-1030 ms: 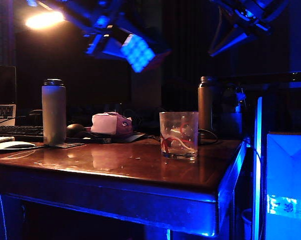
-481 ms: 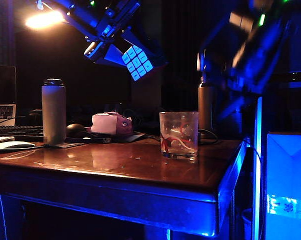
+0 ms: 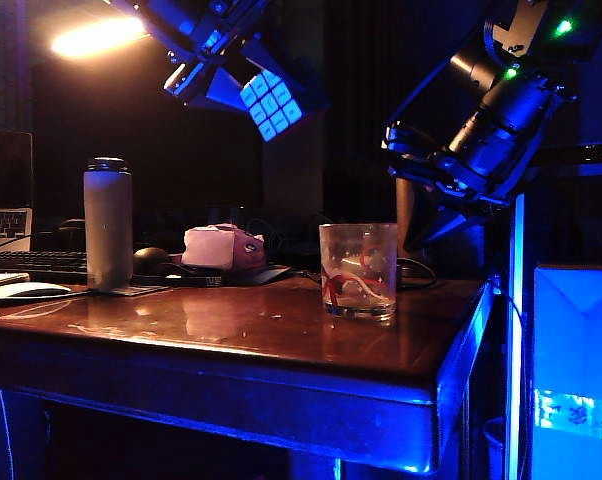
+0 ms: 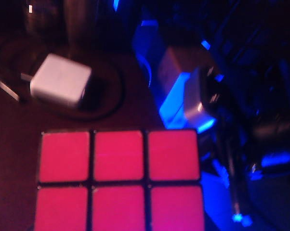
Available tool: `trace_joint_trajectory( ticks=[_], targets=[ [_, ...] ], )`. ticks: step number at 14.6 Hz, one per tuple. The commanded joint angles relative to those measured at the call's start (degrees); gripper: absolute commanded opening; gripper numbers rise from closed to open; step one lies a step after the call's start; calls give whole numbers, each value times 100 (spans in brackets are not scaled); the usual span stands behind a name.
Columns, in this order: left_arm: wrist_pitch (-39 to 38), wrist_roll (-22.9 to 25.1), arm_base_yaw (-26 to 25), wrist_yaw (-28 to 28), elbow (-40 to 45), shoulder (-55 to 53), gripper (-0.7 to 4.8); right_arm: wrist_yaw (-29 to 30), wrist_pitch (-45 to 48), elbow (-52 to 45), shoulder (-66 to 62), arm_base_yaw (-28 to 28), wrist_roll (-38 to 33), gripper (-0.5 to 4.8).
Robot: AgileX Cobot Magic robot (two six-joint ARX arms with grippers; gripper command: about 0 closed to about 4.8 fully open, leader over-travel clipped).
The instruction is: Stack the Rubik's Cube on top of the glass cup.
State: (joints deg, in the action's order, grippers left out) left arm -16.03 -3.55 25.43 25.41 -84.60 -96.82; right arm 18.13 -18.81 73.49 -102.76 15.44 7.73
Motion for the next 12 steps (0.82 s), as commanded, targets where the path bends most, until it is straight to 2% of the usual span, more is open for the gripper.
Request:
trace_joint_trajectory(
  ticks=[1, 8, 9, 11, 12],
  targets=[
    [0, 162, 0, -42, -46, 42, 58, 391, 109, 31, 7, 9, -72, -1],
    [-260, 164, 0, -125, -46, 42, 58, 1198, 455, 33, -264, 356, -181, -1],
    [-291, 166, -2, -125, -48, 42, 58, 1001, 535, 33, -264, 391, -179, -1],
    [-433, 168, -2, -122, -52, 42, 58, 44, 468, 63, -214, 422, -310, -1],
    [-645, 262, -2, -125, -70, 42, 57, -92, 463, 68, -129, 378, -306, -1]
  ],
)
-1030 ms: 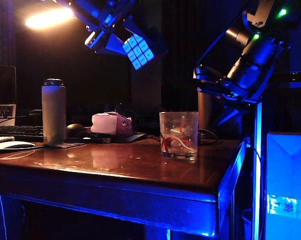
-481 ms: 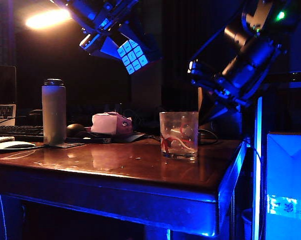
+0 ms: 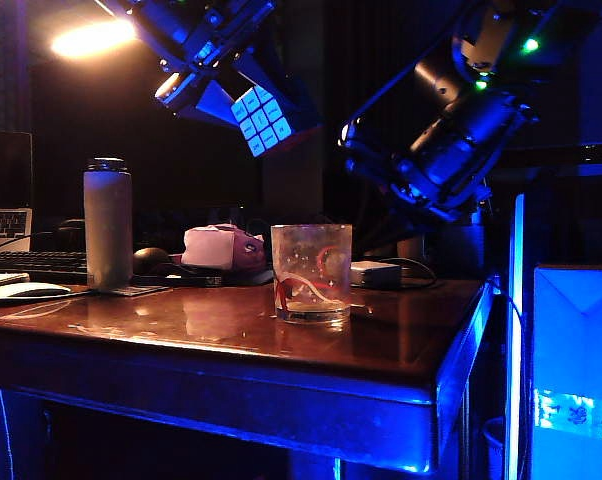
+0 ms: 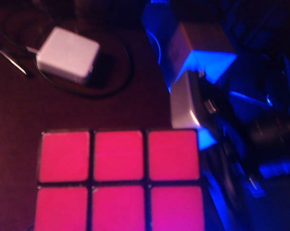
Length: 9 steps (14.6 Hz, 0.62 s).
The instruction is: Stack the Rubik's Cube on top of the glass cup.
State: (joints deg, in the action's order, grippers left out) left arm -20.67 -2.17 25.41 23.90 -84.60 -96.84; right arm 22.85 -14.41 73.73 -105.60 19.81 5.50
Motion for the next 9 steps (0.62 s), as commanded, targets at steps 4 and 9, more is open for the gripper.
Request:
trace_joint_trajectory(
  ticks=[4, 9],
  targets=[
    [-911, 505, 11, 42, -72, 42, 57, -623, 142, 57, 680, -105, -83, -1],
    [-767, 501, 133, 348, -72, -267, 57, -627, 173, 68, 1266, -105, -98, -1]
  ],
)
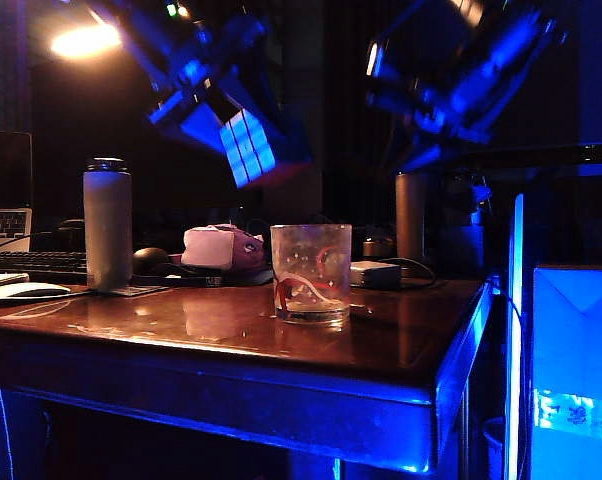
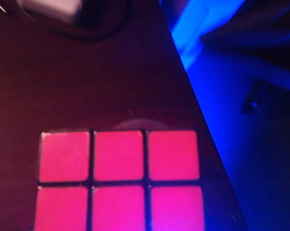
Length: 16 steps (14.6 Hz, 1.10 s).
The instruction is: Stack the Rubik's Cube on top of the glass cup.
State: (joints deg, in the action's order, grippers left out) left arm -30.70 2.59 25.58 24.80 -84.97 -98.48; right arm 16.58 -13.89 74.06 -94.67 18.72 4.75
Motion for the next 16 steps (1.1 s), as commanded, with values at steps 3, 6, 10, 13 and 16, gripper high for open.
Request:
trace_joint_trajectory(
  ticks=[3, 6, 10, 13, 16],
  targets=[
    [678, -26, 352, 494, -35, -267, 57, 4, 216, 46, 219, 4, -26, -1],
    [767, -122, 354, 448, -35, -479, 57, 7, 212, 46, 219, 4, -28, -1],
    [758, -114, 352, 435, -35, -835, 57, 7, 214, 46, 219, 4, -28, -1],
    [743, -111, 352, 188, -35, -896, 60, 4, 214, 46, 219, 4, -28, -1],
    [640, -111, 352, 177, -35, -896, 274, 4, 216, 46, 219, 4, -26, -1]
  ],
)
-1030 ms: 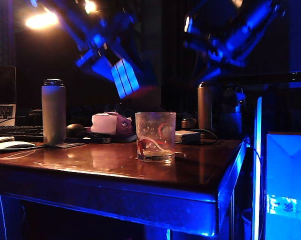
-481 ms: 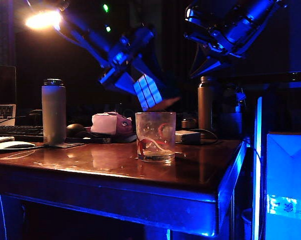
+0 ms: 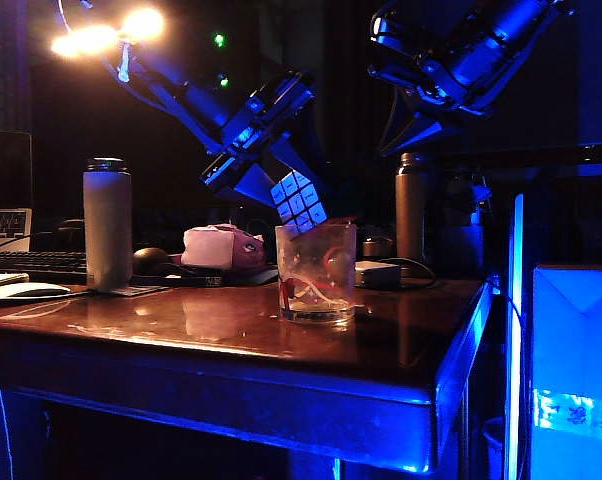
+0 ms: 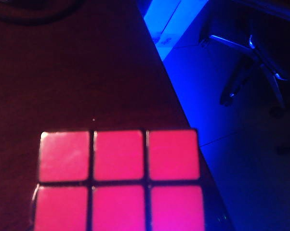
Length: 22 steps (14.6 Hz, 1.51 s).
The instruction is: Stack the Rubik's Cube on top of the glass cup.
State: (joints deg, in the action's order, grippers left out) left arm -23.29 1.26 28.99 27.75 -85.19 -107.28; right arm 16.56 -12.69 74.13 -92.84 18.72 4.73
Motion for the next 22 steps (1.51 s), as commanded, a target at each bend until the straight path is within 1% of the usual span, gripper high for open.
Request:
trace_joint_trajectory(
  ticks=[1, 2, 3, 4, 5, 6, 9, 10, 11, 13, 14, 15, 16, 17, 18, 19, 21, 22],
  targets=[
    [-105, 20, 11, -118, -13, -15, 274, 7, 98, 39, 35, 4, -24, -1],
    [-105, 20, 11, -118, -15, -15, 275, 7, 98, 39, 35, 4, -24, -1],
    [-127, 22, 11, -125, -33, -15, 289, 7, 98, 39, 35, 4, -24, -1],
    [-127, 22, 11, -190, -37, -15, 329, 7, 98, 39, 35, 4, -24, -1],
    [-133, 20, 11, -205, -37, -15, 394, 7, 96, 39, 35, 4, -24, -1],
    [-144, 20, 11, -205, -37, -15, 437, 7, 98, 39, 35, 4, -24, -1],
    [-168, 0, 11, -212, -85, 31, 437, 7, 98, 39, 35, 4, -22, -1],
    [-319, 2, 11, -232, -236, 33, 437, 7, 98, 39, 35, 4, -22, -1],
    [-507, 9, 11, -372, -437, 33, 437, 7, 105, 42, 35, 4, -22, -1],
    [-942, 70, 11, -669, -935, 35, 468, 7, 142, 42, 35, 4, -22, -1],
    [-1204, 175, 11, -769, -1252, 37, 465, 4, 192, 42, 35, 4, -22, -1],
    [-1335, 173, 11, -852, -1484, 68, 384, -9, 286, 42, 35, 4, -22, -1],
    [-1373, 170, 11, -872, -1644, 131, 119, -20, 431, 42, 37, 0, -24, -1],
    [-1309, 177, 11, -868, -1685, 260, 3, -120, 490, 42, 74, -2, -39, -1],
    [-1222, 177, 9, -868, -1685, 444, -6, -533, 531, 42, 157, -2, -151, -1],
    [-1222, 173, 7, -933, -1685, 763, -6, -772, 505, 42, 363, -2, -157, -1],
    [-1296, 173, 7, -1316, -1685, 1314, -6, -813, 306, 39, 800, -72, -157, -1],
    [-1333, 170, 7, -1561, -1683, 1666, -6, -813, 57, 39, 1088, -74, -157, -1]
  ],
)
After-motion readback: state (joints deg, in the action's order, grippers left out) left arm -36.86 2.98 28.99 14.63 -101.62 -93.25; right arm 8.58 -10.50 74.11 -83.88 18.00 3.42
